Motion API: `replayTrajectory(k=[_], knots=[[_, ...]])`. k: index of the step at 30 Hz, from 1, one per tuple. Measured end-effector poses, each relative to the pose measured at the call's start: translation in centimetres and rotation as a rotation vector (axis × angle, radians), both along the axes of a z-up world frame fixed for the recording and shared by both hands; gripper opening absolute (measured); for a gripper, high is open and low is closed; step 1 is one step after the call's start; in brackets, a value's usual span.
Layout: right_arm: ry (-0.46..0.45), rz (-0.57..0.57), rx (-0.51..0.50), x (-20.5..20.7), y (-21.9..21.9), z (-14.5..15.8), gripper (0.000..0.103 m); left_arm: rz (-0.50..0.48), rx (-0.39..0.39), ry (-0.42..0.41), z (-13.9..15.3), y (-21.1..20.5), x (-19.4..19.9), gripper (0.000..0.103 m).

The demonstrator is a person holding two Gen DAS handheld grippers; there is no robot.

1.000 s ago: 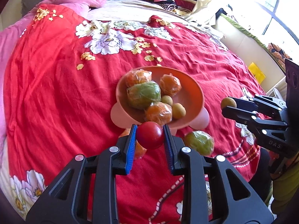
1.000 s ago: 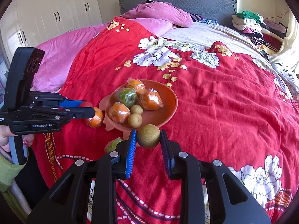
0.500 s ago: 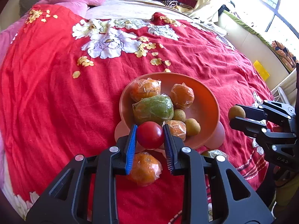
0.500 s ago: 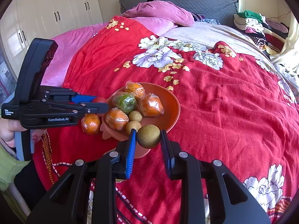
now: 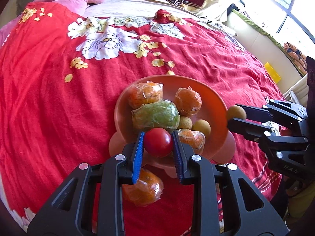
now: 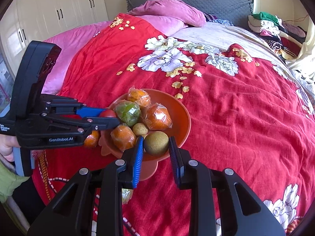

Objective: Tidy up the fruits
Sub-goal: 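Lower the tomato and ball into the pink plate and open both tools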

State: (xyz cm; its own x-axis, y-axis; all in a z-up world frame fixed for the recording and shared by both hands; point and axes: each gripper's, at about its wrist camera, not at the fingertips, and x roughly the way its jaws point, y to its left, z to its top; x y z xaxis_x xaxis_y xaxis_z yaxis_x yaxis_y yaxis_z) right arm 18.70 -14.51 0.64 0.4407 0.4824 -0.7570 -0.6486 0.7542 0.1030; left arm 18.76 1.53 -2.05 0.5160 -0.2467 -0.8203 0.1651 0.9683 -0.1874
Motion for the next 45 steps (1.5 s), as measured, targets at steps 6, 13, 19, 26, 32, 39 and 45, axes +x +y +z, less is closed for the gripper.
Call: replayTrajectory(k=[6, 13, 19, 26, 32, 39, 45], knots=[[0.003, 0.002, -0.011, 0.9, 0.7, -0.3, 0.025, -0.008, 0.001, 0.007, -0.4, -0.2, 0.1, 0.020], [0.008, -0.009, -0.031, 2.1, 1.2, -1.0, 0.025, -0.015, -0.003, 0.012, -0.7, -0.3, 0.2, 0.020], [0.013, -0.018, -0.035, 2.7, 1.3, -1.4, 0.025, -0.016, -0.003, 0.012, -0.7, -0.2, 0.3, 0.020], [0.022, -0.017, -0.032, 2.8, 1.4, -1.7, 0.026, -0.014, -0.005, 0.015, -0.8, -0.2, 0.3, 0.020], [0.022, -0.024, -0.020, 2.6, 1.3, -1.5, 0.026, -0.014, -0.005, 0.015, -0.8, -0.1, 0.3, 0.020], [0.025, -0.036, 0.009, 1.9, 0.6, -0.8, 0.035, -0.007, -0.005, 0.015, -0.9, -0.1, 0.3, 0.020], [0.025, -0.048, 0.018, 1.5, 0.0, -0.6, 0.039, -0.003, -0.006, 0.013, -1.0, 0.0, 0.2, 0.020]])
